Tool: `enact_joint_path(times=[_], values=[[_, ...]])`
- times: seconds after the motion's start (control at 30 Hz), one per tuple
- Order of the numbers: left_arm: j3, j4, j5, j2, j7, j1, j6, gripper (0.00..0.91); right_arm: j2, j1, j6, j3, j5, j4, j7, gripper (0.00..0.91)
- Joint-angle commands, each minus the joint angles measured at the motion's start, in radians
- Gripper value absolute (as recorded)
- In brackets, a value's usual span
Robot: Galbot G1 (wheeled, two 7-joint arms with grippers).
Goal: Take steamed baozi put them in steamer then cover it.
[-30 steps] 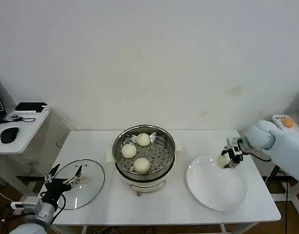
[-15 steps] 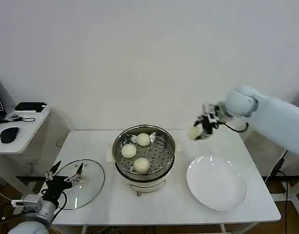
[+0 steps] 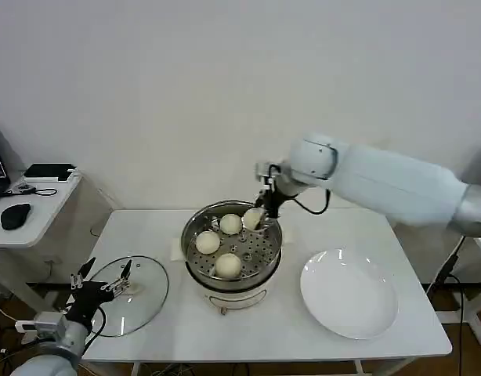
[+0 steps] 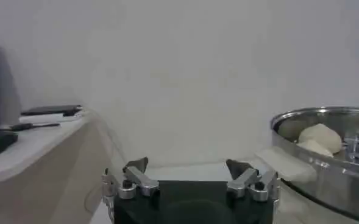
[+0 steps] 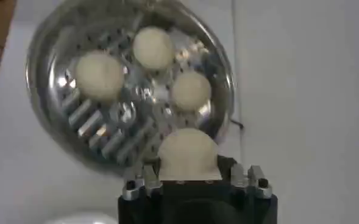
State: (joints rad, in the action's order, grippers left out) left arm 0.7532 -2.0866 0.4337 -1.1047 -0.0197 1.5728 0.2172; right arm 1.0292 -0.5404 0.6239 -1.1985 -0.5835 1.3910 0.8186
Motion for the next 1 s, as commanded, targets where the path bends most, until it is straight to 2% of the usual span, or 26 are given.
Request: enact_joint_path(times=[0.03, 0.37, 1.0], values=[[0.0, 0.005, 0.0, 0.0, 0.0, -0.001, 0.0, 0.907, 0.14, 0.048, 0.096, -0.056, -0.133, -0.05, -0.092, 0.645], [-0.002, 0.013, 0.0, 0.0, 0.001, -0.004, 0.0, 0.907, 0.115, 0.119, 0.102, -0.032, -0.054, -0.086, -0.087, 0.645], [-0.013, 0.029, -0.003, -0.003, 0.001, -0.013, -0.001, 0.907, 0.103, 0.137, 0.093, -0.011, 0.021, -0.112, -0.063, 0.645]])
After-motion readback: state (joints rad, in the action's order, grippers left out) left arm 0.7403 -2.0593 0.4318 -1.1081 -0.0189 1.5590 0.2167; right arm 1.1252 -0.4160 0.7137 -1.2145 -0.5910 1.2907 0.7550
